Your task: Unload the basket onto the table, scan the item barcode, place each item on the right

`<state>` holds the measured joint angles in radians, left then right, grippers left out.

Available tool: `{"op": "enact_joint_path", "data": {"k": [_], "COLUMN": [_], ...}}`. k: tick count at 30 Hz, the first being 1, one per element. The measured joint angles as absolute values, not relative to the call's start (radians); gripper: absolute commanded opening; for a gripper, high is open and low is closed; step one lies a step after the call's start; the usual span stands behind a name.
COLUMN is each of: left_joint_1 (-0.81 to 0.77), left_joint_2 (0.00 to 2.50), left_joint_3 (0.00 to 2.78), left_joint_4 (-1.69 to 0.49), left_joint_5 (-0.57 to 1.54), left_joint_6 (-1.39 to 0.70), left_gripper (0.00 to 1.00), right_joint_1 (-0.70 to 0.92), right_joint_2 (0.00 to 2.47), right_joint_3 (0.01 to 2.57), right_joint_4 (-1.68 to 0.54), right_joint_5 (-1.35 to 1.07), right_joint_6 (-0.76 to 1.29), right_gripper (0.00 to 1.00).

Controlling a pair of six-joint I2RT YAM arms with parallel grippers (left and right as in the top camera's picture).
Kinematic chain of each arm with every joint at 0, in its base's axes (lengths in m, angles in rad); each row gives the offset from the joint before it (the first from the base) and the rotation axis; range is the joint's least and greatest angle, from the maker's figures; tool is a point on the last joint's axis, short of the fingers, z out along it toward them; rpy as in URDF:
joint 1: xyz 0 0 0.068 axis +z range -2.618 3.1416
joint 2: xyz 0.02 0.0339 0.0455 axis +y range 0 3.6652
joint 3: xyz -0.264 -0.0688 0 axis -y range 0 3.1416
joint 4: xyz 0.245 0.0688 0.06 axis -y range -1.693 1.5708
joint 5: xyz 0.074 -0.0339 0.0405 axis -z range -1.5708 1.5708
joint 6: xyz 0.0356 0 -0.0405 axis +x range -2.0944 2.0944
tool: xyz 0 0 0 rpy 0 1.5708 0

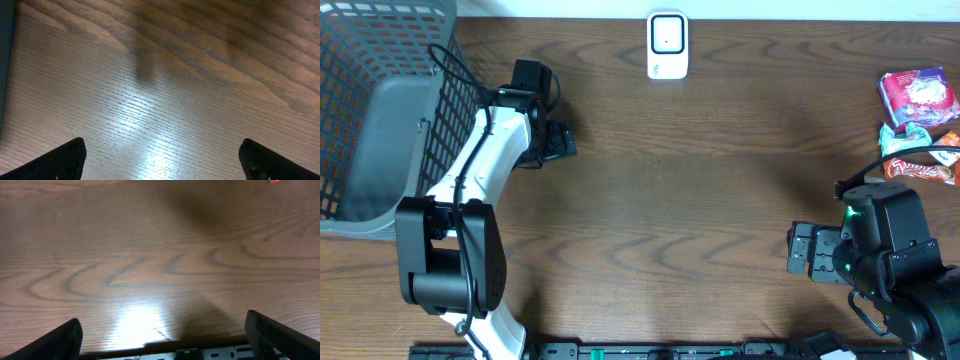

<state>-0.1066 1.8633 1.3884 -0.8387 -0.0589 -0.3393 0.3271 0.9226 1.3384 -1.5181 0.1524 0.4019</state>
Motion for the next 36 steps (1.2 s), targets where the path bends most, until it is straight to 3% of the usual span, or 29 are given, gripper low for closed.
{"op": "enact_joint_path", "data": {"k": [18,26,36], "left_joint_1": [-0.107,-0.107,-0.107], "left_joint_2": [1.863,1.863,1.863], "left_joint_3": [1.388,1.388,1.388], "left_joint_4": [-0.839,-0.838,-0.839], "left_joint_5": [-0.059,-0.059,-0.059], "left_joint_6": [-0.339,-0.339,-0.339], "left_gripper": [0.98,0.98,0.98], "right_joint_1": [0.263,0.221,0.201], "right_joint_2": [0.886,0.711,0.421], "right_joint_3": [1.335,1.238,0.795], "right_joint_4": [-1.557,-1.296,-0.931], "right_joint_5": [0.155,0.143,0.009], "right_joint_6": [0.400,0.396,0.221], "right_gripper": [0.99,0.99,0.99]}}
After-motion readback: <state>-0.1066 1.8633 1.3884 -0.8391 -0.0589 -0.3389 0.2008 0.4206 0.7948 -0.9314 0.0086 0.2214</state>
